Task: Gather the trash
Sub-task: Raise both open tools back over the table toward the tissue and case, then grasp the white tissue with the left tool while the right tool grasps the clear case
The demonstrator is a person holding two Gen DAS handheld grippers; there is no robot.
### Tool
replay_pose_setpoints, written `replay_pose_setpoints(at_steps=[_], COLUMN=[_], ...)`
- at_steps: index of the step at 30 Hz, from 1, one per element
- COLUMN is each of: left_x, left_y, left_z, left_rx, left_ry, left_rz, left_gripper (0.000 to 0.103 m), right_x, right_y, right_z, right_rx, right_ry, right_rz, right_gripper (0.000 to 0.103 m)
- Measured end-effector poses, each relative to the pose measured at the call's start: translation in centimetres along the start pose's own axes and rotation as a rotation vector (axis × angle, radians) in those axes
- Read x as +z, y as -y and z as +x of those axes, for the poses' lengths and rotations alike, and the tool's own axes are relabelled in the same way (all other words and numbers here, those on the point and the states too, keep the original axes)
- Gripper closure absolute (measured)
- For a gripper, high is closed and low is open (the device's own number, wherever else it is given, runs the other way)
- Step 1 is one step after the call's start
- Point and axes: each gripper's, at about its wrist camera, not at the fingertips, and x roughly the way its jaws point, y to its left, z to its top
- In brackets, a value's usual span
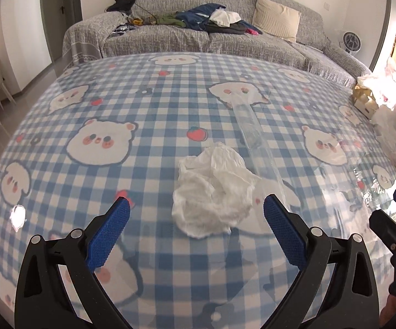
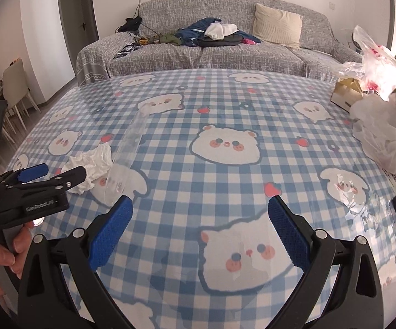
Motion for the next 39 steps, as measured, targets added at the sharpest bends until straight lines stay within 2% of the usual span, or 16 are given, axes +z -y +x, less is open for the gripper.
replay_pose_setpoints(at_steps=[6,9,15,17,20,29,39], left_x=[0.5,0.7,1.1,1.2,1.6,2.0,1.1], left_y=[-0.1,0.1,0.5,0.4,-0.2,-3.9,-7.1], left_z=[2.1,2.8,3.8,3.8,3.8,2.3,1.1], left_rx=[-0.01,-0.018,-0.002,0.0,0.001,0.054,0.106], left_ry=[-0.039,-0.06,-0.082,-0.085,-0.093,-0.071,-0.069], left_rz=[0.006,0.017,0.047,0.045,0.033,-0.024,-0.04], left_gripper=[0.023,0.033,0.065,0.081,0.092,0.093,0.093], right_x=[0.9,1.3,2.4,2.7,3.3,4.1,5.1], right_y=[0.0,0.3,0.2,-0.1,-0.8,-3.8,-8.0], right_z=[1.3,1.9,2.6,2.8,3.2,4.7,6.3], right_rx=[-0.009,-0.014,-0.012,-0.009,-0.007,0.025,0.044], right_ry=[-0.011,-0.019,-0.022,-0.022,-0.021,-0.039,-0.034], right_rz=[-0.006,0.003,0.007,0.007,0.004,-0.02,-0.05], right_gripper=[0.008,0.008,0.008,0.008,0.008,0.008,0.008])
